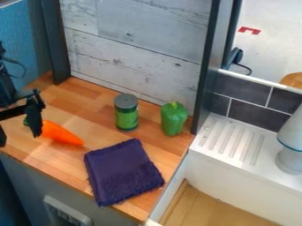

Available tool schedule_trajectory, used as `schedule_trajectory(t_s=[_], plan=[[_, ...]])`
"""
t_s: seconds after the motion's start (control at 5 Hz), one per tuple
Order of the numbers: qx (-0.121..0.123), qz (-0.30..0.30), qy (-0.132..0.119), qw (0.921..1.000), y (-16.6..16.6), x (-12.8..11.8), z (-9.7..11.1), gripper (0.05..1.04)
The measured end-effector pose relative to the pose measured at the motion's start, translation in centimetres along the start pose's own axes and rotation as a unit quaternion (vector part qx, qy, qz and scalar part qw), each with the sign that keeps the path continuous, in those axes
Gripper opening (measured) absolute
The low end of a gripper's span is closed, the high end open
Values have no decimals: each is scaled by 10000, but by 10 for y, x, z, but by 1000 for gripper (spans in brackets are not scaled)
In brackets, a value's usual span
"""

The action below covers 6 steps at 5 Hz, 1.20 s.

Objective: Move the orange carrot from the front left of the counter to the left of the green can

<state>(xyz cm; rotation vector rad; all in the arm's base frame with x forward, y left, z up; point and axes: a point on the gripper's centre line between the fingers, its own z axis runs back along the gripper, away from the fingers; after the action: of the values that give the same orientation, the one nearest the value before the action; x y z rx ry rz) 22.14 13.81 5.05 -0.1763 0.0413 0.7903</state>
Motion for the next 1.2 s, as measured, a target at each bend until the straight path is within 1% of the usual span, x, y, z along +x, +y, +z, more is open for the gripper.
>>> schedule_trajectory(t_s=[0.2,0.4,0.6,0.8,1.0,1.2], plan=[[8,21,105,9999,1,-2,-5,1001],[-203,90,230,9995,-5,-3,-10,1001],[-267,332,-1,9991,-7,4,-11,1001],[-209,717,-513,9959,-8,6,-9,1001],[181,1044,-1079,9885,-16,11,-12,1001],[311,1212,-1359,9828,-23,15,-11,1001]])
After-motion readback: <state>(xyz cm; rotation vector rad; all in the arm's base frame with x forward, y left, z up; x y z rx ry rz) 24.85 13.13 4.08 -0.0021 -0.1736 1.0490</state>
